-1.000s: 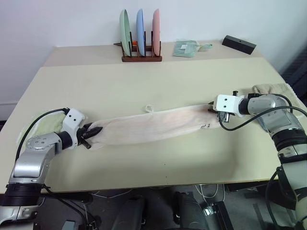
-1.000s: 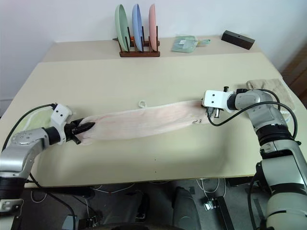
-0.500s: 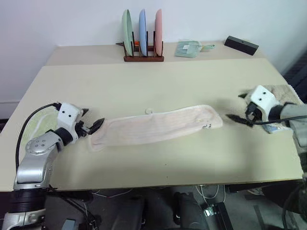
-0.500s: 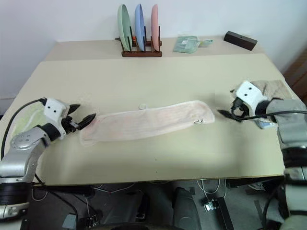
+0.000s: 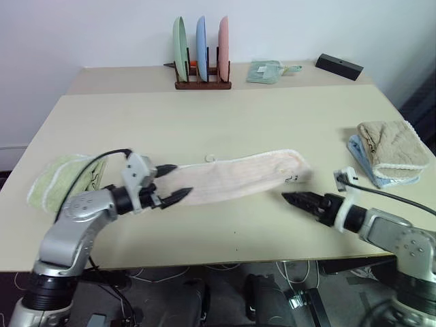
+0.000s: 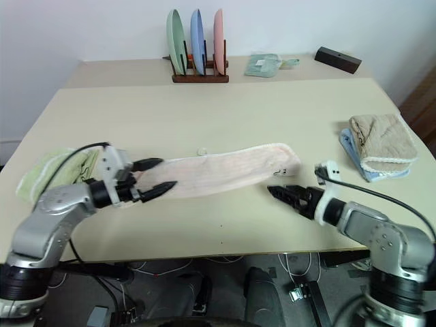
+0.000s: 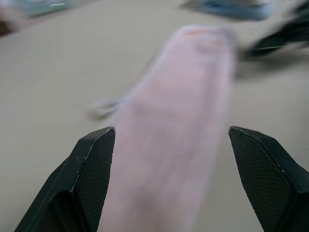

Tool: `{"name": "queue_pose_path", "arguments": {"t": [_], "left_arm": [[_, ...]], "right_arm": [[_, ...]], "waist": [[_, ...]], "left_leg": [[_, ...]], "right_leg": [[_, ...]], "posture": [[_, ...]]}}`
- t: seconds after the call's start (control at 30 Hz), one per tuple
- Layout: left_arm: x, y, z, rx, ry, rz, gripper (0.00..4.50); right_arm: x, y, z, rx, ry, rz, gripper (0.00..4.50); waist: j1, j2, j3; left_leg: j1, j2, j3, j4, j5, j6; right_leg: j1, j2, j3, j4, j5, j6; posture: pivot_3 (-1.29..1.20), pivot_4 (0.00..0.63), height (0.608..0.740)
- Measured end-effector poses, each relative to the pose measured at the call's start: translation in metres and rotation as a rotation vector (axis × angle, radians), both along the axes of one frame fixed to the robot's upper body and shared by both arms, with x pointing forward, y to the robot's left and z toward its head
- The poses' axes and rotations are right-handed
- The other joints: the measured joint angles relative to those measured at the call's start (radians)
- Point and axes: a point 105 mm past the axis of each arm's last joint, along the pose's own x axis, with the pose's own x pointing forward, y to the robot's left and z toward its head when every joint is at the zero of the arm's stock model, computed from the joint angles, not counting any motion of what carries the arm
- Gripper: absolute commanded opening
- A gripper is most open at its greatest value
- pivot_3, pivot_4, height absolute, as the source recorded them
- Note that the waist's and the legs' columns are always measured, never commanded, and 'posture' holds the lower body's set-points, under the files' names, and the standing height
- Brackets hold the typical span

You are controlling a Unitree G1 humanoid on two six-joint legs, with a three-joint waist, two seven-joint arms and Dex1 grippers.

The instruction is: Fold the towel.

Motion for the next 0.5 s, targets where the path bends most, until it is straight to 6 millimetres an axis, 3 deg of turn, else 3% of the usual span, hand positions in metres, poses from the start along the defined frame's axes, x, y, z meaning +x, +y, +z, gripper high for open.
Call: {"name": "queue_pose_path", "arguments": {"t": [0.13,0.27,0.37,0.5], "left_arm": [[-0.006,-0.022,0.000,-0.023,0.006,-0.078,3.84],[-0.008,-0.028,-0.003,-0.031,0.022,-0.086,3.84],[-0.008,-0.027,-0.004,-0.029,0.023,-0.082,3.84],[-0.009,-0.025,-0.007,-0.016,0.030,-0.078,3.84]], "right_arm": [[0.019,0.002,0.007,0.127,0.028,-0.146,4.48],[0.035,-0.012,0.006,0.205,0.086,-0.312,4.48],[0.044,-0.027,0.006,0.249,0.118,-0.431,3.63],[0.044,-0.035,-0.001,0.239,0.161,-0.492,1.65]], "waist": [[-0.002,0.000,0.000],[-0.002,0.001,0.000],[0.000,0.001,-0.001],[-0.003,0.001,-0.001]], "left_leg": [[0.000,0.000,0.000,-0.001,0.001,-0.001],[0.000,0.000,0.000,0.000,0.001,-0.001],[0.000,0.000,0.000,0.000,0.001,-0.001],[0.000,0.000,0.001,0.000,0.000,0.001]], "right_leg": [[0.000,0.002,0.000,0.000,0.000,0.000],[0.000,0.003,0.001,0.000,0.000,0.000],[0.001,0.003,0.001,0.000,0.000,0.000],[0.001,0.004,0.001,0.000,0.000,0.000]], "posture": [[0.00,0.150,0.740],[0.00,0.150,0.740],[0.00,0.150,0.740],[0.00,0.150,0.740]]}}
